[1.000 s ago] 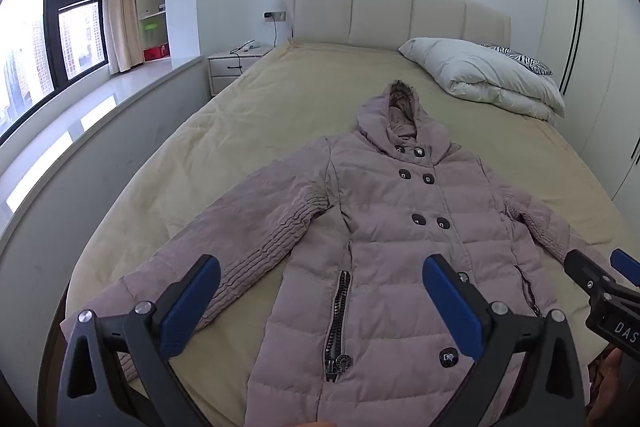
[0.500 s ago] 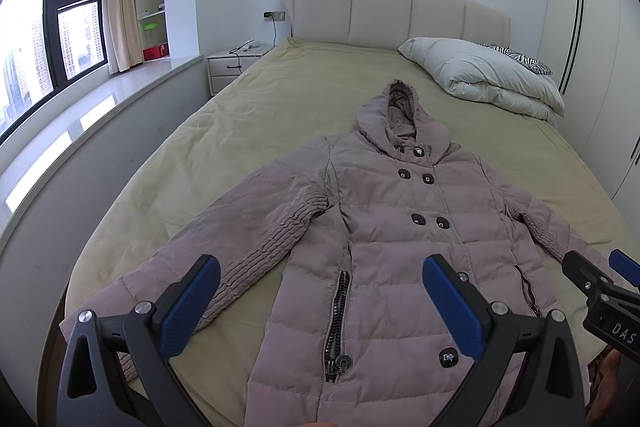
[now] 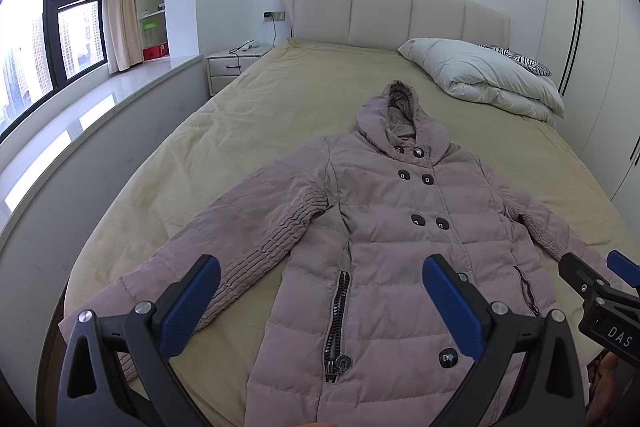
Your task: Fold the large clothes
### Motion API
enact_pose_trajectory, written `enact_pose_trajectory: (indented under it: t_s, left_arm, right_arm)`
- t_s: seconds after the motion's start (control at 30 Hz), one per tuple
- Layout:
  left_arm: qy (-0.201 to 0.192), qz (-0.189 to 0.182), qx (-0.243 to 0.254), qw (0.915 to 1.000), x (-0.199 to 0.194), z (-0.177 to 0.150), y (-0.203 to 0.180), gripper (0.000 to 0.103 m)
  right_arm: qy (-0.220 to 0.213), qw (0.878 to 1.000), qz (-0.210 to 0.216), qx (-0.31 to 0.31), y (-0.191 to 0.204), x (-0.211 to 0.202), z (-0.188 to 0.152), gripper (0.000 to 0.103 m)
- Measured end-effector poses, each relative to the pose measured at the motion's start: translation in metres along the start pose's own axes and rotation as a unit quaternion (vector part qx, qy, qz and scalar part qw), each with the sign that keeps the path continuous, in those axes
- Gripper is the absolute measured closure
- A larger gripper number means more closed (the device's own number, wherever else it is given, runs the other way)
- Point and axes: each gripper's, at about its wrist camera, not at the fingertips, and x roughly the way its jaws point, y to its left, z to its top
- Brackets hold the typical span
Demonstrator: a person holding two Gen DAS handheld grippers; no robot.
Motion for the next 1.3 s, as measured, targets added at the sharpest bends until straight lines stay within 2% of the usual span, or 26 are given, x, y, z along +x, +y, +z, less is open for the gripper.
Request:
enact_pose_trajectory:
  t_s: [1.3]
  left_arm:
    - [0.000, 0.000, -0.002, 1.0000, 0.005, -0.011, 0.002, 0.000]
  right_arm:
    - [0.003, 1.000, -0.001, -0.002, 0.004, 0.002, -0.003, 0.000]
